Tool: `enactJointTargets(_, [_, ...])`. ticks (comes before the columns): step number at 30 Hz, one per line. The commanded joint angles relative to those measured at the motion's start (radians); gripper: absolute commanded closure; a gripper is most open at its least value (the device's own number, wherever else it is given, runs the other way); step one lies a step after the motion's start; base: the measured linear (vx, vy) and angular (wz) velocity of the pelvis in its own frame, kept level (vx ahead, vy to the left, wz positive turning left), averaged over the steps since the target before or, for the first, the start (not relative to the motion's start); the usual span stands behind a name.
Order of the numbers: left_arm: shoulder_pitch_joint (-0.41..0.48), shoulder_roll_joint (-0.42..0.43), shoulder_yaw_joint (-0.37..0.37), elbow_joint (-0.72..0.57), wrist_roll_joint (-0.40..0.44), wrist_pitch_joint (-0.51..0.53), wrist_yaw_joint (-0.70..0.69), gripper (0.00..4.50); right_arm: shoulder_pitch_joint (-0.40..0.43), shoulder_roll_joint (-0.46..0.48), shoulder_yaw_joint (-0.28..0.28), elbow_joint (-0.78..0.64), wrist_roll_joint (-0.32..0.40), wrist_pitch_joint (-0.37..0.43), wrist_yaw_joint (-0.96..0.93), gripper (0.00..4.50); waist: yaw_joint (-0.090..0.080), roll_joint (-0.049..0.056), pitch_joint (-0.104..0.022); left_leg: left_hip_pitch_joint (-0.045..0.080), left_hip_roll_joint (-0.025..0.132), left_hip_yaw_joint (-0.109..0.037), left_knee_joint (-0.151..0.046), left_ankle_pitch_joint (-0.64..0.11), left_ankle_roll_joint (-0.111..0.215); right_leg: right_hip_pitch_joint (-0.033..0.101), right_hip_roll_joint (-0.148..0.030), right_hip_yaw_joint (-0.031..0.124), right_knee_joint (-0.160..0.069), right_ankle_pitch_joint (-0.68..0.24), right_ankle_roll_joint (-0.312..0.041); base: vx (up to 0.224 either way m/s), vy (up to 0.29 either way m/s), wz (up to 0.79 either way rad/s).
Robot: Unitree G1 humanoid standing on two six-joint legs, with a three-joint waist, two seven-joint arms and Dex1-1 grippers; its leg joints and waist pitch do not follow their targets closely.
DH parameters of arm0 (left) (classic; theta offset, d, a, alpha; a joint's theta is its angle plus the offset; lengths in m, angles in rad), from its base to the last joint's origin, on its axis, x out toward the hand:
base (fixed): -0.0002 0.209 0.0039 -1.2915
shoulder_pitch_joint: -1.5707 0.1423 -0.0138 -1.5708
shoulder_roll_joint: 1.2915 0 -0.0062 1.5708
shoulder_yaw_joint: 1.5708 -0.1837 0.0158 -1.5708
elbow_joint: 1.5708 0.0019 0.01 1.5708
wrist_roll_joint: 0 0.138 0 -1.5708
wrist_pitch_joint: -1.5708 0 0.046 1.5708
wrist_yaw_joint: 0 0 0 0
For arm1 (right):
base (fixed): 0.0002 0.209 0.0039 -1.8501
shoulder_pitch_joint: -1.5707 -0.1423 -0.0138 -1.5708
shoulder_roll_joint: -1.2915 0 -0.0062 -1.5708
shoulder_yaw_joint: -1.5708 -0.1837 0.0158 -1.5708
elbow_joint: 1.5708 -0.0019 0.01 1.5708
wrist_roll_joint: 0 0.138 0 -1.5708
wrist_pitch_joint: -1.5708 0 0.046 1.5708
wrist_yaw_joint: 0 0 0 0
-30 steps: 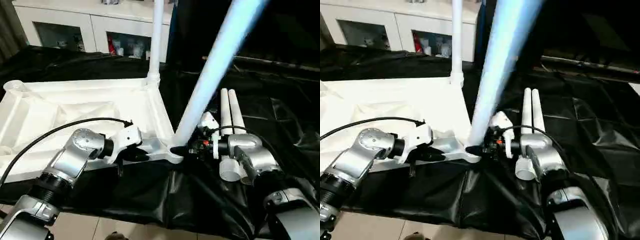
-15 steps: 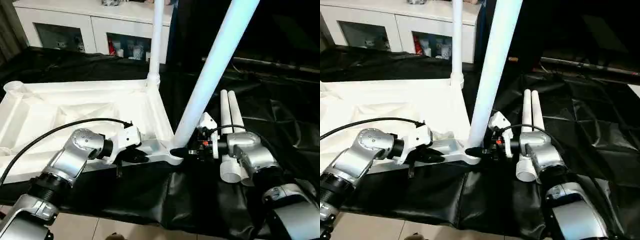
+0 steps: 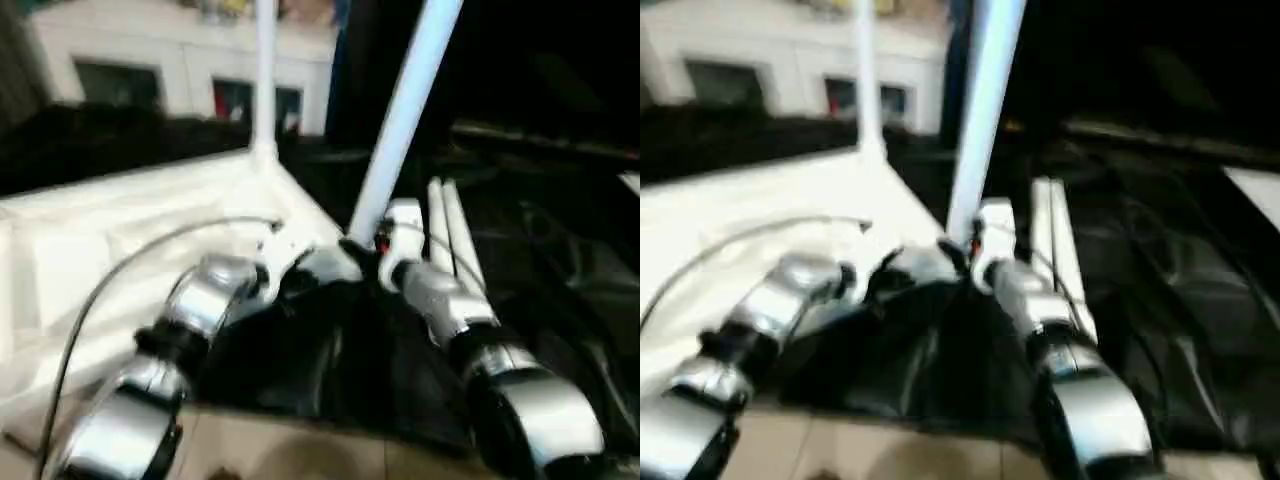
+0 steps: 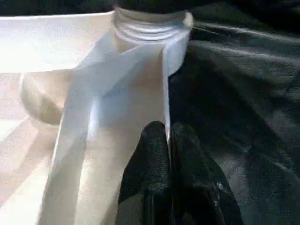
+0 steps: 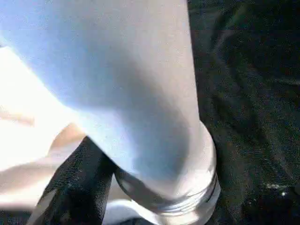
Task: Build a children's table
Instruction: Rotate leg to tighten
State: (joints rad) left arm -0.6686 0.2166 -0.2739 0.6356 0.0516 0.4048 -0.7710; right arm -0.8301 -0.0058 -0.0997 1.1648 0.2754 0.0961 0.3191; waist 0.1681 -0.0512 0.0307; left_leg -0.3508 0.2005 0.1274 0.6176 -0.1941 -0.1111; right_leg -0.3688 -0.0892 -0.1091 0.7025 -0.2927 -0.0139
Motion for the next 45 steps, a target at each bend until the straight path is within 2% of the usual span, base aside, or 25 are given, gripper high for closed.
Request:
enactJointTargets(1, [-0.007,-0.022,-0.026,-0.085,-0.026,-0.005,-0.049,4.5,0.035,0.015,-0.011,0.112,-0.003,0.094,-0.044,1.76,-0.005,0.024,-0.051,0.013,0.047,-0.005,-0.097,-0.205,-0.032,0.017,-0.061,0.067,-0.116,-0.135,-0.148,0.0,0.0,0.0])
enactJointTargets(2, [0.0,-0.017,-0.033,-0.101,-0.026,-0.004,-0.056,4.5,0.03,0.018,-0.011,0.116,-0.01,0.1,-0.041,1.76,-0.014,0.021,-0.049,0.009,0.05,-0.005,-0.105,-0.216,-0.028,0.022,-0.062,0.066,-0.115,-0.076,-0.172,0.0,0.0,0.0])
enactJointTargets(3, [0.006,-0.01,-0.038,-0.111,-0.024,-0.008,-0.061,4.5,0.028,0.019,-0.007,0.118,-0.018,0.106,-0.035,1.76,-0.023,0.02,-0.04,-0.008,0.044,-0.001,-0.114,-0.255,-0.034,0.035,-0.064,0.063,-0.122,-0.086,-0.183,0.0,0.0,0.0])
enactJointTargets(4, [0.015,0.003,-0.048,-0.123,-0.02,-0.023,-0.071,4.5,0.028,0.019,-0.002,0.12,-0.023,0.116,-0.022,1.76,-0.021,0.015,-0.038,-0.001,0.038,0.007,-0.113,-0.296,-0.038,0.03,-0.068,0.067,-0.139,-0.163,-0.167,0.0,0.0,0.0])
enactJointTargets(5, [0.019,0.011,-0.055,-0.128,-0.016,-0.036,-0.079,4.5,0.027,0.019,-0.001,0.121,-0.023,0.122,-0.012,1.76,-0.02,0.01,-0.038,0.002,0.037,0.008,-0.113,-0.304,-0.035,0.029,-0.072,0.071,-0.143,-0.193,-0.16,0.0,0.0,0.0])
enactJointTargets(6, [0.035,0.049,-0.078,-0.139,0.003,-0.084,-0.117,4.5,0.028,0.012,0.011,0.121,-0.032,0.138,0.041,1.76,-0.02,0.012,-0.039,0.002,0.037,0.009,-0.115,-0.295,-0.03,0.032,-0.075,0.073,-0.149,-0.224,-0.149,0.0,0.0,0.0])
enactJointTargets(8, [0.049,0.08,-0.092,-0.153,0.012,-0.132,-0.161,4.5,0.029,0.002,0.032,0.119,-0.051,0.146,0.098,1.76,-0.02,0.01,-0.042,-0.002,0.039,0.011,-0.119,-0.251,-0.022,0.035,-0.075,0.075,-0.153,-0.198,-0.136,0.0,0.0,0.0])
enactJointTargets(11, [0.065,0.111,-0.102,-0.177,0.014,-0.161,-0.211,4.5,0.033,-0.012,0.057,0.115,-0.075,0.153,0.169,1.76,-0.025,0.01,-0.044,-0.003,0.041,0.014,-0.119,-0.193,-0.018,0.037,-0.072,0.077,-0.143,-0.093,-0.153,0.0,0.0,0.0])
enactJointTargets(12, [0.095,0.17,-0.112,-0.231,-0.008,-0.189,-0.306,4.5,0.047,-0.054,0.119,0.099,-0.122,0.159,0.351,1.76,-0.025,0.008,-0.045,-0.003,0.041,0.014,-0.118,-0.177,-0.015,0.038,-0.072,0.075,-0.14,-0.068,-0.162,0.054,0.003,-0.04])
enactJointTargets(13, [0.104,0.193,-0.115,-0.248,-0.019,-0.202,-0.341,4.5,0.055,-0.075,0.152,0.091,-0.147,0.152,0.43,1.76,-0.029,0.009,-0.047,-0.01,0.043,0.013,-0.117,-0.167,-0.005,0.047,-0.072,0.072,-0.134,-0.03,-0.169,0.0,0.0,0.0])
enactJointTargets(17, [0.112,0.25,-0.118,-0.276,-0.061,-0.205,-0.436,4.5,0.088,-0.142,0.243,0.062,-0.215,0.095,0.644,1.76,-0.029,0.015,-0.052,0.005,0.045,0.021,-0.109,-0.111,0.008,0.041,-0.061,0.069,-0.122,0.127,-0.215,0.0,0.0,0.0])
enactJointTargets(20, [0.11,0.278,-0.115,-0.284,-0.085,-0.194,-0.498,4.5,0.099,-0.175,0.275,0.055,-0.24,0.083,0.72,1.76,-0.027,0.011,-0.052,0.003,0.043,0.025,-0.104,-0.074,0.021,0.043,-0.058,0.068,-0.114,0.201,-0.239,0.0,0.0,0.0])
enactJointTargets(23, [0.096,0.303,-0.117,-0.267,-0.082,-0.194,-0.543,4.5,0.098,-0.198,0.286,0.064,-0.263,0.073,0.724,1.76,-0.027,0.011,-0.049,0.007,0.044,0.028,-0.109,-0.119,0.012,0.043,-0.063,0.07,-0.121,0.144,-0.243,0.0,0.0,0.0])
enactJointTargets(25, [0.092,0.304,-0.119,-0.255,-0.073,-0.199,-0.547,4.5,0.096,-0.2,0.284,0.067,-0.268,0.067,0.707,1.76,-0.026,0.011,-0.045,0.009,0.047,0.027,-0.116,-0.177,-0.006,0.041,-0.07,0.074,-0.13,0.041,-0.228,0.0,0.0,0.0])
enactJointTargets(30, [0.067,0.257,-0.11,-0.18,-0.024,-0.213,-0.43,4.5,0.096,-0.18,0.266,0.072,-0.266,0.054,0.573,1.76,-0.025,0.012,-0.039,0.015,0.048,0.026,-0.123,-0.236,-0.02,0.033,-0.072,0.08,-0.144,-0.069,-0.208,0.0,0.0,0.0])
enactJointTargets(32, [0.06,0.242,-0.107,-0.16,-0.016,-0.196,-0.394,4.5,0.098,-0.171,0.255,0.076,-0.259,0.055,0.533,1.76,-0.025,0.012,-0.03,0.022,0.047,0.024,-0.128,-0.307,-0.028,0.028,-0.075,0.083,-0.156,-0.18,-0.19,0.0,0.0,0.0])
enactJointTargets(33, [0.047,0.214,-0.096,-0.131,-0.009,-0.175,-0.334,4.5,0.097,-0.156,0.229,0.086,-0.246,0.061,0.443,1.76,-0.025,0.011,-0.021,0.036,0.048,0.019,-0.133,-0.406,-0.039,0.018,-0.081,0.085,-0.175,-0.361,-0.157,0.0,0.0,0.0])
enactJointTargets(34, [0.047,0.214,-0.096,-0.131,-0.009,-0.175,-0.334,4.5,0.097,-0.156,0.229,0.086,-0.246,0.061,0.443,1.76,-0.026,0.01,-0.017,0.04,0.046,0.017,-0.133,-0.429,-0.043,0.014,-0.084,0.086,-0.182,-0.413,-0.144,0.0,0.0,0.0])
enactJointTargets(36, [0.006,0.114,-0.05,-0.049,-0.005,-0.092,-0.168,4.5,0.093,-0.109,0.14,0.117,-0.192,0.093,0.175,1.77,-0.025,0.008,-0.019,0.047,0.045,0.009,-0.138,-0.455,-0.047,0.014,-0.086,0.085,-0.189,-0.492,-0.113,0.0,0.0,0.0])
enactJointTargets(37, [-0.007,0.073,-0.035,-0.029,-0.008,-0.063,-0.117,4.5,0.09,-0.09,0.098,0.128,-0.157,0.105,0.103,1.77,-0.024,0.008,-0.02,0.054,0.044,0.01,-0.138,-0.446,-0.054,0.008,-0.086,0.085,-0.193,-0.503,-0.102,0.0,0.0,0.0])
enactJointTargets(38, [-0.007,0.073,-0.035,-0.029,-0.008,-0.063,-0.117,4.5,0.09,-0.09,0.098,0.128,-0.157,0.105,0.103,1.77,-0.026,0.008,-0.02,0.054,0.044,0.01,-0.138,-0.452,-0.054,0.006,-0.085,0.085,-0.195,-0.509,-0.099,0.0,0.0,0.0])
enactJointTargets(39, [-0.024,0.011,-0.012,-0.015,-0.023,-0.01,-0.063,4.5,0.085,-0.058,0.027,0.142,-0.088,0.119,0.024,1.77,-0.028,0.002,-0.025,0.039,0.044,0.007,-0.142,-0.432,-0.039,0.018,-0.087,0.081,-0.196,-0.486,-0.09,0.0,0.0,0.0])
enactJointTargets(40, [-0.025,0.006,-0.01,-0.014,-0.025,-0.006,-0.06,4.5,0.085,-0.056,0.022,0.142,-0.082,0.119,0.019,1.77,-0.029,0.005,-0.027,0.038,0.045,0.009,-0.144,-0.415,-0.039,0.019,-0.086,0.082,-0.194,-0.458,-0.095,0.0,0.0,0.0])
enactJointTargets(42, [-0.036,-0.061,0.003,-0.025,-0.046,0.047,-0.032,4.5,0.076,-0.02,-0.057,0.156,-0.001,0.13,-0.053,1.77,-0.023,0.005,-0.028,0.044,0.047,0.014,-0.144,-0.384,-0.034,0.014,-0.082,0.084,-0.191,-0.374,-0.111,0.0,0.0,0.0])
enactJointTargets(45, [-0.047,-0.117,0.008,-0.044,-0.065,0.096,-0.008,4.5,0.063,0.011,-0.122,0.164,0.06,0.131,-0.131,1.77,-0.023,0.005,-0.03,0.03,0.044,0.017,-0.145,-0.335,-0.027,0.021,-0.079,0.084,-0.184,-0.297,-0.122,0.0,0.0,0.0])
